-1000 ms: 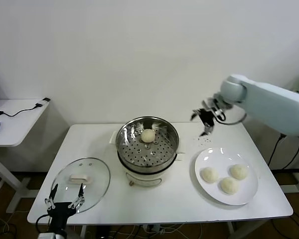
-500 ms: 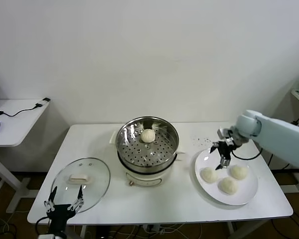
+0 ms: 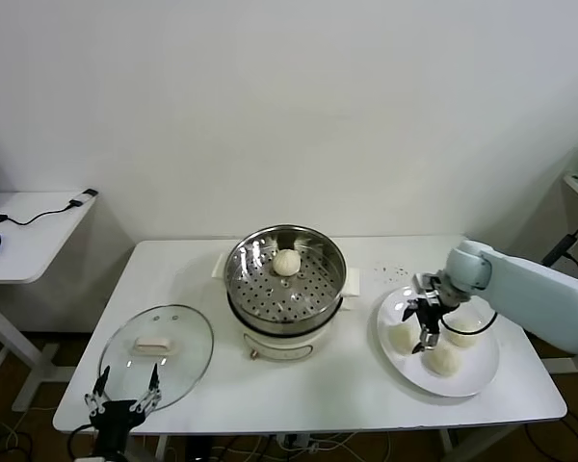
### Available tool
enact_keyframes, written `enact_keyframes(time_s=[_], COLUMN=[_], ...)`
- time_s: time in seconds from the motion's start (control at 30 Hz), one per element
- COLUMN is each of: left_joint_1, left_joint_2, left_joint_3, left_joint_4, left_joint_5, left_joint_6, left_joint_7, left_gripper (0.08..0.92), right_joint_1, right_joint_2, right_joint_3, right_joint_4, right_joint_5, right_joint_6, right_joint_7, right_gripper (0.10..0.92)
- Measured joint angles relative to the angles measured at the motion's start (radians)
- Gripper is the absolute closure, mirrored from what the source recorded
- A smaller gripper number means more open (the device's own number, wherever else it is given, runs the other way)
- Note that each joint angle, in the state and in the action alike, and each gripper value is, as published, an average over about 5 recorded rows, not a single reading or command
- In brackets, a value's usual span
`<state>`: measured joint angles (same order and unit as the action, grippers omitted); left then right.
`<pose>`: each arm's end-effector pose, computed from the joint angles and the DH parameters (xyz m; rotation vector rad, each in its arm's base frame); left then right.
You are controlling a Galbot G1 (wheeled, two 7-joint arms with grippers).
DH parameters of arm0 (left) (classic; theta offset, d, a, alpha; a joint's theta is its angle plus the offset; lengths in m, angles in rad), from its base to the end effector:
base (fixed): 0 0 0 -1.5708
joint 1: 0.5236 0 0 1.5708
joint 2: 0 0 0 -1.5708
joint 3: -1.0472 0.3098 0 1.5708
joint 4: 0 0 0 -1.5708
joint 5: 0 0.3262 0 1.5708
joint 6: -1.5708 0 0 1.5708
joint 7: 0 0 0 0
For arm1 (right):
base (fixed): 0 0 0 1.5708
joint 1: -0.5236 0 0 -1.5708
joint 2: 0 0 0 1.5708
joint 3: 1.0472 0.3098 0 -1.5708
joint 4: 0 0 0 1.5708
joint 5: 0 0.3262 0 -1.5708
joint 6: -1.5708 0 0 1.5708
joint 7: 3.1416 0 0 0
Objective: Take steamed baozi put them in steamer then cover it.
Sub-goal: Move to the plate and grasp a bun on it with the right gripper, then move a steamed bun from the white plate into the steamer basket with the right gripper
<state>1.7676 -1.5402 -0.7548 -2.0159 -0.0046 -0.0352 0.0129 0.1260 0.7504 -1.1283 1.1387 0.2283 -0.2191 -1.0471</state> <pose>0.1051 0.0726 -0.3147 0.2358 -2.8883 -0.2185 0.4705 -0.1252 -0.2236 1.3514 -1.3478 1.1203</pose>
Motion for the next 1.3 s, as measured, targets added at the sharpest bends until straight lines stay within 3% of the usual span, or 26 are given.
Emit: enact_keyframes(time_s=[0.37, 0.73, 1.3], left_joint_1=[-0.002, -0.002, 0.002], left_joint_2=[0.0, 0.001, -0.002], left_joint_3=[0.005, 0.008, 0.03], left_joint_4=[0.0, 0.002, -0.017], left_joint_5=[-0.001, -0.001, -0.003], left_joint_6=[0.0, -0.001, -0.008], left_joint_7=[0.0, 0.0, 0.003], left_gripper=[0.177, 0.177, 0.177], right_joint_1=[-0.013, 0.059, 0.556], right_joint_2=[0.01, -0.011, 0.151], right_joint_3=[0.005, -0.032, -0.344], right_joint_4=[-0.014, 0.001, -0.051], right_joint_5=[-0.004, 0.053, 0.409], right_joint_6=[-0.005, -0.005, -0.009], right_joint_7=[0.001, -0.002, -0.023], right_gripper=[0.318, 0.346, 0.355])
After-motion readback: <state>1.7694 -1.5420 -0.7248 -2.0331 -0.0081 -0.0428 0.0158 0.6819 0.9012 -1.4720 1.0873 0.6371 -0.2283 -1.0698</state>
